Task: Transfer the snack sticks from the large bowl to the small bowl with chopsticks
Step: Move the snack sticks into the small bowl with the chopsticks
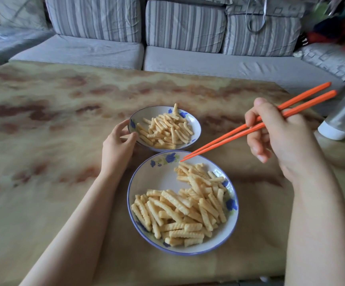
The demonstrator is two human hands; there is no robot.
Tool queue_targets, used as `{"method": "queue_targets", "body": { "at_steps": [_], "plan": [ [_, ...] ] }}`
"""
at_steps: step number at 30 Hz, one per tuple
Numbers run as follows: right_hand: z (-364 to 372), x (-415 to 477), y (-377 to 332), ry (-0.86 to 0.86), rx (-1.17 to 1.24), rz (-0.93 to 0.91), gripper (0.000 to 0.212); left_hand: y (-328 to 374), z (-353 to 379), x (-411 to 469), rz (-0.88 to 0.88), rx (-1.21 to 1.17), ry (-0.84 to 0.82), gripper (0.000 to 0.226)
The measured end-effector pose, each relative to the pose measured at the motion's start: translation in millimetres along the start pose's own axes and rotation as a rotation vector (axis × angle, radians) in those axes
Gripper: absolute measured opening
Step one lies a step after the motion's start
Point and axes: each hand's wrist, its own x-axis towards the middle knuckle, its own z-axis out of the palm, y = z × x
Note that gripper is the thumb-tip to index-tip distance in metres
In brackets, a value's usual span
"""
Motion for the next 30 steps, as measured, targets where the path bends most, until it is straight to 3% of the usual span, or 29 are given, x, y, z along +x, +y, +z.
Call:
{"method": "queue_targets", "body": {
  "at_steps": [11,22,30],
  "plan": [
    [5.3,3.8,7.9,0.04,0.04,0.064,0.042,-0.1,0.1,0.6,-0.007,-0.003,-0.004,0.042],
    [29.8,13.5,19.2,0.246,0.393,0.011,0.039,-0.4,0.0,0.0,-0.016,0.001,0.001,0.042],
    [48.5,16.6,31.1,0.17,0.269,0.013,0.039,1.3,-0.5,-0.5,-0.013,-0.002,0.001,0.042]
  ]
}}
